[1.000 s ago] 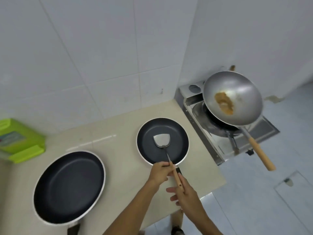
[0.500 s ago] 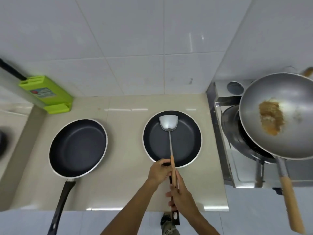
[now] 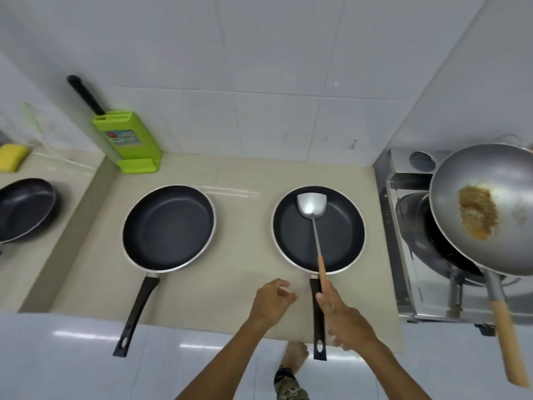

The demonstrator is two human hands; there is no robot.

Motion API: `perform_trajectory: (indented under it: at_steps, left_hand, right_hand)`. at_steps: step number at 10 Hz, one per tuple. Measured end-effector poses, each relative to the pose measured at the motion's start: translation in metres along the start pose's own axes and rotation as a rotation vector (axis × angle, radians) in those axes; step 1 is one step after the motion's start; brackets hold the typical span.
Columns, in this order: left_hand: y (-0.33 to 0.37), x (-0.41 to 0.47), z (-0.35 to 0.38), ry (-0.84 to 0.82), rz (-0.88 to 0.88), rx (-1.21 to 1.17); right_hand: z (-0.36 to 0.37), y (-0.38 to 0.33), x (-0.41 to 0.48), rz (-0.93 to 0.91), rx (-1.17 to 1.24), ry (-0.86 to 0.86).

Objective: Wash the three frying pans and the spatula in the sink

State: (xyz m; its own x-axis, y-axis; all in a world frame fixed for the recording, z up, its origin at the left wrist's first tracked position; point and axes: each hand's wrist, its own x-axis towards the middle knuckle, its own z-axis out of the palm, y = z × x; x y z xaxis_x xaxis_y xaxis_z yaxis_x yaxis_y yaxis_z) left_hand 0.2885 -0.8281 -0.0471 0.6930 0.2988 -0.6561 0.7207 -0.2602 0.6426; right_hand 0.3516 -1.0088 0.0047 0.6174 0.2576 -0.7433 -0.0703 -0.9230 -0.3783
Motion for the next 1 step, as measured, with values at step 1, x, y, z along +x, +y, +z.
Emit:
perform_trajectory:
  at_steps: [1]
  left_hand:
    - [-0.0472,-0.0326,-0.035,0.231,0.119,0.288]
  right_hand:
    - [0.0271,-0.0043,-0.0119,-0.07,-0.506,0.312]
